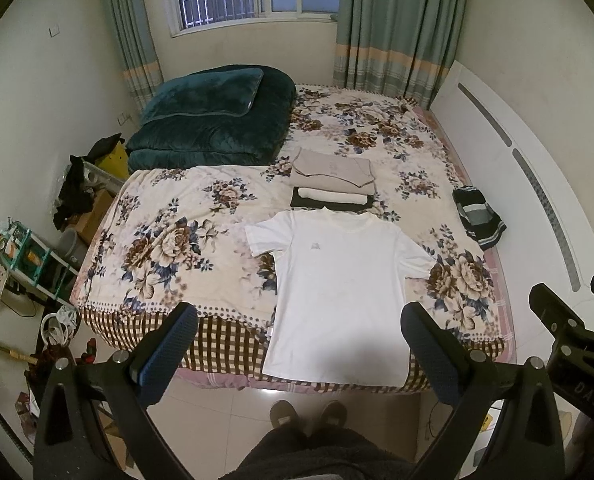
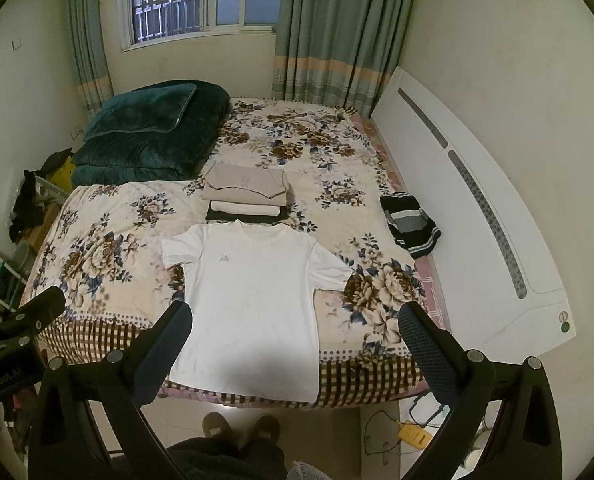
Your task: Fold small clothes
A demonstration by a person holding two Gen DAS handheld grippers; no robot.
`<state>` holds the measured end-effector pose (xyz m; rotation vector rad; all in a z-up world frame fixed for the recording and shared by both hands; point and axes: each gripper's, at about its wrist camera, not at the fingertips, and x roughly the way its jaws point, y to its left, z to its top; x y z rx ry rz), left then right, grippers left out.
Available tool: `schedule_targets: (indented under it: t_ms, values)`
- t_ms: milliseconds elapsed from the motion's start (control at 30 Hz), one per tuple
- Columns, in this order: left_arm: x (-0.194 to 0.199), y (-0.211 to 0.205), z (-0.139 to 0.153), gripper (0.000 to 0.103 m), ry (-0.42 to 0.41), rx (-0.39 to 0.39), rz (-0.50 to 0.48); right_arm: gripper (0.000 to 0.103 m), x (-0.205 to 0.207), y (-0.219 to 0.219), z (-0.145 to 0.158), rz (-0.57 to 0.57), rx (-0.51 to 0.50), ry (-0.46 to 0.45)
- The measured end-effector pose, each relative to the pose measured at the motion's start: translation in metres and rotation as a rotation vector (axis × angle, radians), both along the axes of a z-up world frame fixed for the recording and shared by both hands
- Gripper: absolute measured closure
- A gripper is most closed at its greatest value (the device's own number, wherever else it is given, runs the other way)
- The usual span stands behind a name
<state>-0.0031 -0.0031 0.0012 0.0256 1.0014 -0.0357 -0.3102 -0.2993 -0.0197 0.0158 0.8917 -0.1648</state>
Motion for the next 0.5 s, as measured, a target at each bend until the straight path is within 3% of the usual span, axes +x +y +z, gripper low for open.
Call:
schedule_targets:
  t_ms: [500]
  values:
    - [-0.0006, -0.0067, -0.0073, 0.000, 0.000, -0.003, 0.004, 0.000, -0.0004, 0.0007, 0.0000, 0.001, -0.002, -0.002]
